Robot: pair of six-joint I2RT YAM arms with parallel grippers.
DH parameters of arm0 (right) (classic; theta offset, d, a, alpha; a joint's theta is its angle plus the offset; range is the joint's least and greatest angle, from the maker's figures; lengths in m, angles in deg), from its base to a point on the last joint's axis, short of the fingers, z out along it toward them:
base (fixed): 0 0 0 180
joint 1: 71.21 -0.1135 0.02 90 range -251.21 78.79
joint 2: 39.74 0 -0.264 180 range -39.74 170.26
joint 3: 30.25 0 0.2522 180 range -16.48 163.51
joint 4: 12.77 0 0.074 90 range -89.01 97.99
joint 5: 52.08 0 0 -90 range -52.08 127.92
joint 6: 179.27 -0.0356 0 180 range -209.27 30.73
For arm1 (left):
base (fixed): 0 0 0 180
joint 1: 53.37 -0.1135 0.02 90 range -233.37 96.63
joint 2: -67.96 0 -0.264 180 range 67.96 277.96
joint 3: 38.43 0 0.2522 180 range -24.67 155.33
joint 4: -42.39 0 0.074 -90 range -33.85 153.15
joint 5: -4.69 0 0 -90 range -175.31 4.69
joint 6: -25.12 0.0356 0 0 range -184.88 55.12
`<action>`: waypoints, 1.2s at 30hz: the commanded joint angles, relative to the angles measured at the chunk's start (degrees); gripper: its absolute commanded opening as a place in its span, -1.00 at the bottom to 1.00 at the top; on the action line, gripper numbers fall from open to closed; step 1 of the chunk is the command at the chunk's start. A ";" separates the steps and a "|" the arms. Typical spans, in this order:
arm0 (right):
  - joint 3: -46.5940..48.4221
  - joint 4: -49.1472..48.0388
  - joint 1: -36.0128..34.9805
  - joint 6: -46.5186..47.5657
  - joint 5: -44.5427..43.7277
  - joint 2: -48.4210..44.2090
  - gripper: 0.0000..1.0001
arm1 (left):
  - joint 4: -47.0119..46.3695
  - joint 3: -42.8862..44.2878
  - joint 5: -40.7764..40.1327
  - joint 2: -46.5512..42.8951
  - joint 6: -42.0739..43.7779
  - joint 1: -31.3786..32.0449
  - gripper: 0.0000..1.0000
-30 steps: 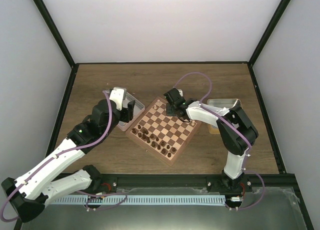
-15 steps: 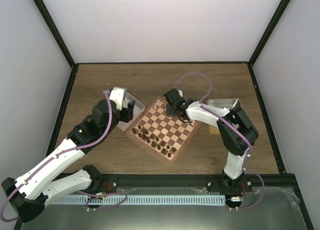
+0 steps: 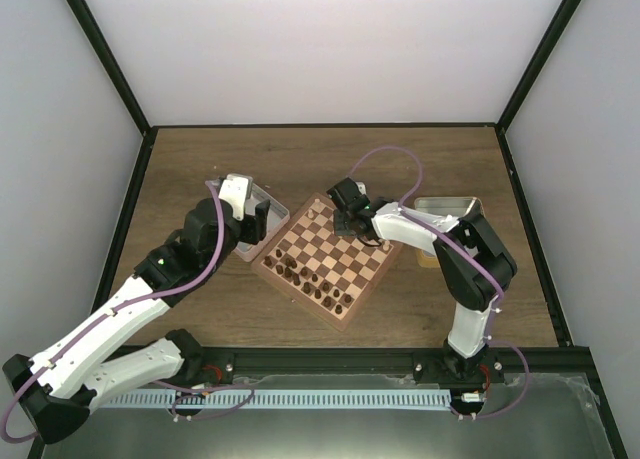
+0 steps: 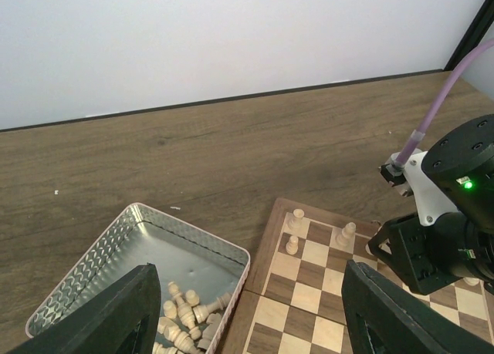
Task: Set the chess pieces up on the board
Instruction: Place the chess piece on the chessboard.
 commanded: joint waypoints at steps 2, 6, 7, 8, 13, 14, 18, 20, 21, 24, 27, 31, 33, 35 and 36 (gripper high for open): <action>1.79 0.40 -0.27 0.09 -0.66 -0.01 -0.48 | -0.41 -0.37 -0.35 -0.19 0.41 -0.18 0.32; 2.72 0.36 -0.26 0.46 -0.39 0.69 -0.45 | -0.53 -0.39 -0.35 -0.17 0.40 -0.20 0.33; 2.96 0.32 -0.26 0.53 -0.33 0.79 -0.45 | -0.54 -0.39 -0.40 -0.18 0.39 -0.24 0.32; 3.14 0.31 -0.26 0.54 -0.39 0.96 -0.44 | -0.50 -0.40 -0.36 -0.16 0.39 -0.22 0.33; 3.57 0.27 -0.35 0.55 -0.61 1.01 -0.44 | -0.52 -0.43 -0.36 -0.07 0.48 -0.23 0.33; 3.62 0.19 -0.35 0.49 -0.59 0.90 -0.44 | -0.50 -0.38 -0.35 0.01 0.48 -0.21 0.33; 3.40 -0.47 -0.35 0.71 -0.73 0.74 -0.47 | -0.50 -0.44 -0.41 0.02 0.56 -0.19 0.33; 3.58 -0.39 -0.35 0.68 -0.81 0.99 -0.48 | -0.45 -0.42 -0.42 0.02 0.56 -0.19 0.33; 3.55 -0.34 -0.37 0.64 -0.90 1.11 -0.49 | -0.47 -0.37 -0.50 0.02 0.58 -0.18 0.33; 3.22 -0.38 -0.35 0.55 -0.99 1.50 -0.51 | -0.44 -0.41 -0.44 0.02 0.56 -0.24 0.33; 3.22 -0.56 -0.37 0.55 -0.86 1.84 -0.54 | -0.42 -0.44 -0.43 -0.01 0.54 -0.22 0.33; 3.18 -1.14 -0.39 0.55 -0.17 2.20 -0.58 | -0.37 -0.50 -0.50 0.09 0.56 -0.23 0.33; 3.20 -1.33 -0.35 0.70 0.02 2.43 -0.59 | -0.36 -0.49 -0.52 0.11 0.56 -0.25 0.33; 3.22 -1.33 -0.36 0.63 0.03 2.69 -0.59 | -0.25 -0.52 -0.57 0.08 0.59 -0.18 0.33; 3.22 -1.30 -0.36 0.63 0.11 2.78 -0.59 | -0.28 -0.50 -0.53 0.10 0.64 -0.18 0.33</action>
